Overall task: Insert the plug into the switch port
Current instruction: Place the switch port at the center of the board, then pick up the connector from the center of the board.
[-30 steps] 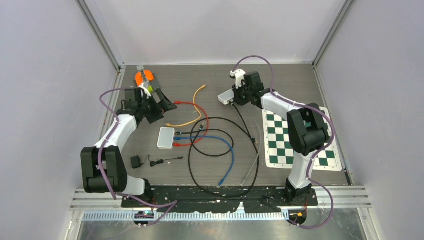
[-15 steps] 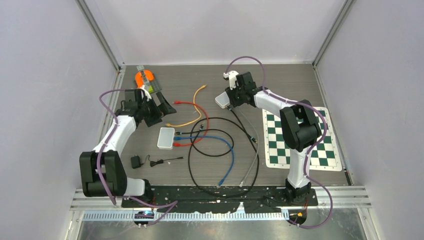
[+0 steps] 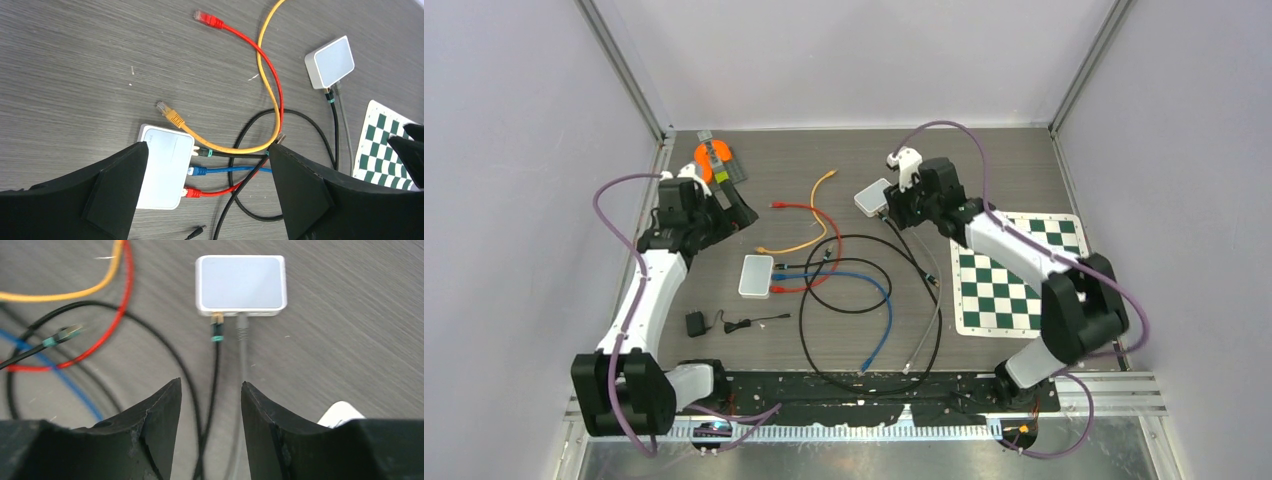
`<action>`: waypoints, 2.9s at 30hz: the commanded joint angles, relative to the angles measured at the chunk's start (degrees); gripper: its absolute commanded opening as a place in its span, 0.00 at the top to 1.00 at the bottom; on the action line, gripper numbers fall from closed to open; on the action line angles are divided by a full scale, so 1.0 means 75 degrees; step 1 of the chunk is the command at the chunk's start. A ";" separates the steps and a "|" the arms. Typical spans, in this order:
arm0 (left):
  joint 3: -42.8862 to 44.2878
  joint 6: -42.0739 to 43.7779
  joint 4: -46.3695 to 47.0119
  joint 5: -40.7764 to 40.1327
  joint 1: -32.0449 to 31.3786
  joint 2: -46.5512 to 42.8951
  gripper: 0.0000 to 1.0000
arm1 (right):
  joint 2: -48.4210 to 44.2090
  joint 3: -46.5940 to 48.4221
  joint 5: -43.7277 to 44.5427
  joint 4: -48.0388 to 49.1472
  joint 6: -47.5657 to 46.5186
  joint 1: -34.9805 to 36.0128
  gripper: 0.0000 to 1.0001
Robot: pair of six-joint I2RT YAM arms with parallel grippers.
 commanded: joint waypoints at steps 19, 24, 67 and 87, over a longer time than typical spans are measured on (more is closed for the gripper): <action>0.1471 0.1647 -0.0744 -0.0636 -0.4162 0.2434 0.27 | -0.5147 -0.3326 0.2439 0.0433 0.2446 0.1669 0.47; 0.1293 0.1476 -0.0111 -0.0540 -0.4583 0.2723 0.30 | -0.5569 -0.3859 0.2186 0.0412 0.2576 0.1671 0.47; 0.0427 0.1380 -0.1410 -0.1141 -0.2523 -0.0777 0.16 | -0.0857 -0.1331 0.0562 0.1213 0.1216 0.1522 0.52; -0.0220 0.1995 -0.1764 -0.0317 -0.1709 -0.1591 0.15 | 0.2716 0.3238 -0.0369 -0.1691 0.0638 0.0939 0.56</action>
